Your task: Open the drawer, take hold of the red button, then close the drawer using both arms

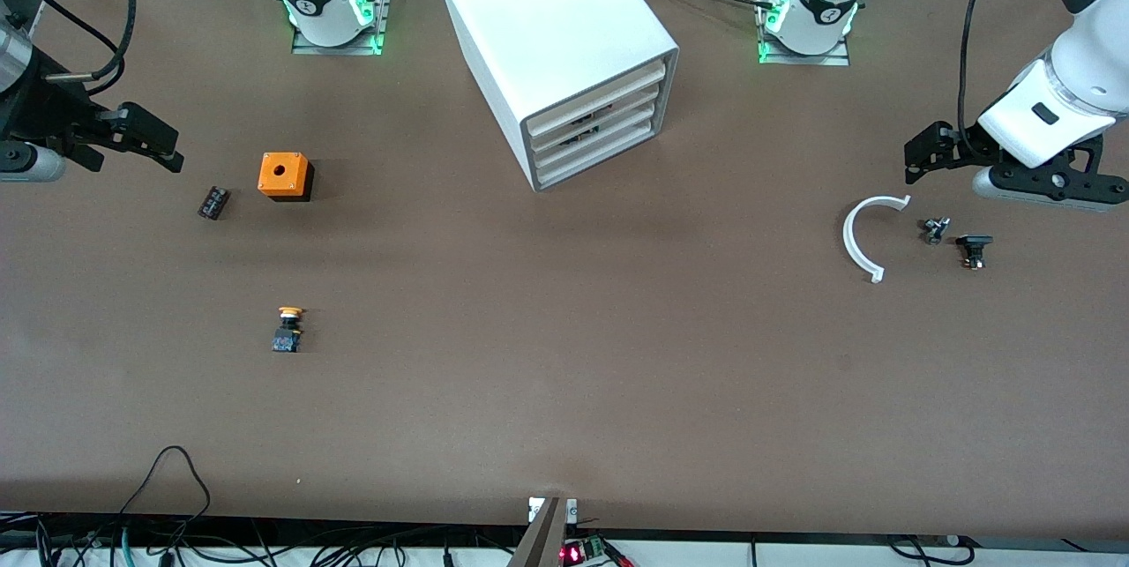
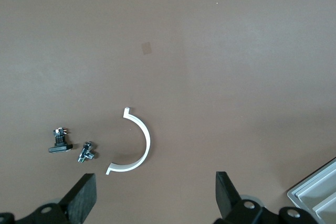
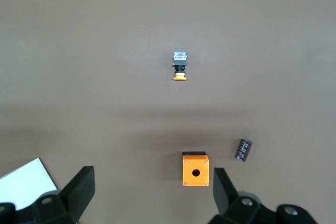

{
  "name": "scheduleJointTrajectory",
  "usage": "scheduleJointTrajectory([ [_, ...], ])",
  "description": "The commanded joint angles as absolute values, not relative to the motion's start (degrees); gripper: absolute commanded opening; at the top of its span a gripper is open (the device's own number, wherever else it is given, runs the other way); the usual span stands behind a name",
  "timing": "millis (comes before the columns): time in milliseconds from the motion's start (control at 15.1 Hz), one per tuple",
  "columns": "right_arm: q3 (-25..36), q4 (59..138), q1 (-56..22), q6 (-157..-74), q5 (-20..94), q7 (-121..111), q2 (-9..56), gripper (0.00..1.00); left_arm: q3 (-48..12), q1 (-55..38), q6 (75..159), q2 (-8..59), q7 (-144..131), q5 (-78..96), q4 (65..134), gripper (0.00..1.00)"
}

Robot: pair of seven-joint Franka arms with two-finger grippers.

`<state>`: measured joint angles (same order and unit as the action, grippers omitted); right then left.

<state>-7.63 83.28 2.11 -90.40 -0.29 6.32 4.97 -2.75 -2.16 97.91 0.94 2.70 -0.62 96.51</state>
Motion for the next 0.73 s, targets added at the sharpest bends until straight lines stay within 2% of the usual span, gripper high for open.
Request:
scheduleJointTrajectory([
  [0,-7.8,81.4,2.2,-89.0,0.1,5.7,5.7,1.00,-2.6,-2.1,97.2,0.1,3.7,0.3,96.9,1.00],
  [661,-7.7,81.2,2.2,-88.8,0.2,5.5,5.7,1.00,-3.9,-2.4,94.2,-0.4,4.0,0.3,96.9,1.00],
])
